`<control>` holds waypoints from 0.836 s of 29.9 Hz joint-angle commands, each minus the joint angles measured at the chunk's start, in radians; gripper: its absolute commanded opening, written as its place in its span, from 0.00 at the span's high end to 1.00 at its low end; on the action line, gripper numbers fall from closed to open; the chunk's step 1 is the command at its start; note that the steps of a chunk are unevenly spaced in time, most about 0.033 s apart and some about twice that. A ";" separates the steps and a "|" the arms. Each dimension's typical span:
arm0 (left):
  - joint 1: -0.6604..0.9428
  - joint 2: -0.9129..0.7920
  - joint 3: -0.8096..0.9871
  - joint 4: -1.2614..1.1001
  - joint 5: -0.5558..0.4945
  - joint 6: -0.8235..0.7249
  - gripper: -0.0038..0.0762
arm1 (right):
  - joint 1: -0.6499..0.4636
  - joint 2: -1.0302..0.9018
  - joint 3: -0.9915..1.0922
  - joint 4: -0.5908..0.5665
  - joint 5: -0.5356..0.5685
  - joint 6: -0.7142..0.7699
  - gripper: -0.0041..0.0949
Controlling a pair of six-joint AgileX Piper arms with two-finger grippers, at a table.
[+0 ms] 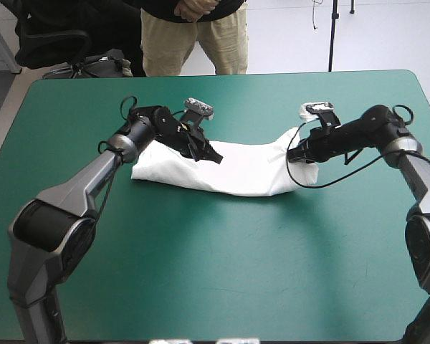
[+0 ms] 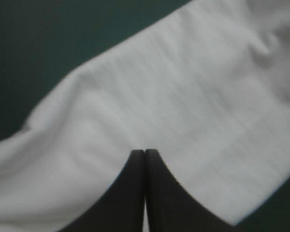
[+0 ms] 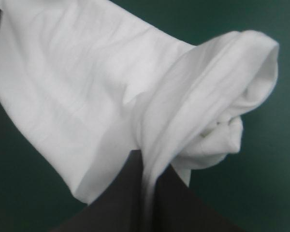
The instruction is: Fold the cloth
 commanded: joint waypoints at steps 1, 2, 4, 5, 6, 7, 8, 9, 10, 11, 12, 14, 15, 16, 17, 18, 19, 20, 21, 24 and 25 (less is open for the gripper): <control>-0.002 -0.212 -0.034 0.153 -0.003 -0.045 0.97 | 0.091 -0.056 -0.113 -0.086 0.013 0.109 0.95; -0.002 -0.259 -0.034 0.214 0.013 -0.069 0.97 | 0.124 -0.056 -0.138 -0.104 0.014 0.127 0.95; 0.000 -0.345 -0.034 0.307 0.058 -0.108 0.97 | 0.191 -0.056 -0.185 -0.124 0.019 0.152 0.96; 0.000 -0.392 -0.034 0.348 0.086 -0.112 0.97 | 0.226 -0.056 -0.211 -0.131 0.019 0.164 0.96; 0.000 -0.429 -0.034 0.382 0.110 -0.116 0.97 | 0.252 -0.056 -0.231 -0.144 0.019 0.172 0.96; 0.000 -0.475 -0.034 0.410 0.138 -0.127 0.97 | 0.285 -0.054 -0.255 -0.159 0.019 0.184 0.96; 0.000 -0.519 -0.034 0.433 0.162 -0.141 0.97 | 0.317 -0.048 -0.278 -0.176 0.017 0.201 0.96; 0.000 -0.561 -0.034 0.450 0.180 -0.148 0.97 | 0.340 -0.046 -0.303 -0.192 0.017 0.213 0.96; 0.000 -0.602 -0.034 0.468 0.201 -0.158 0.97 | 0.368 -0.036 -0.329 -0.212 0.015 0.226 0.95; 0.000 -0.642 -0.034 0.478 0.219 -0.165 0.97 | 0.393 -0.025 -0.357 -0.229 0.015 0.245 0.95; 0.000 -0.672 -0.034 0.478 0.236 -0.173 0.97 | 0.415 -0.013 -0.382 -0.242 0.015 0.263 0.96; 0.000 -0.744 -0.034 0.476 0.266 -0.194 0.97 | 0.451 0.032 -0.459 -0.256 0.019 0.284 0.96; 0.000 -0.778 -0.034 0.470 0.280 -0.199 0.97 | 0.465 0.062 -0.505 -0.263 0.022 0.295 0.96; 0.000 -0.802 -0.034 0.462 0.289 -0.212 0.97 | 0.476 0.090 -0.548 -0.267 0.030 0.306 0.96; 0.000 -0.830 -0.034 0.458 0.301 -0.224 0.97 | 0.488 0.130 -0.608 -0.280 0.045 0.323 0.95; 0.000 -0.856 -0.034 0.458 0.313 -0.234 0.97 | 0.499 0.175 -0.676 -0.293 0.067 0.346 0.96; 0.000 -0.879 -0.034 0.458 0.319 -0.239 0.97 | 0.507 0.223 -0.735 -0.298 0.088 0.358 0.96; 0.000 -0.898 -0.034 0.458 0.328 -0.241 0.97 | 0.517 0.273 -0.813 -0.301 0.117 0.373 0.96; 0.000 -0.914 -0.034 0.458 0.334 -0.241 0.97 | 0.527 0.325 -0.895 -0.304 0.152 0.388 0.96; 0.000 -0.937 -0.034 0.460 0.353 -0.241 0.97 | 0.559 0.466 -1.141 -0.340 0.230 0.450 0.95; 0.000 -0.942 -0.034 0.465 0.362 -0.241 0.97 | 0.569 0.498 -1.192 -0.356 0.235 0.470 0.95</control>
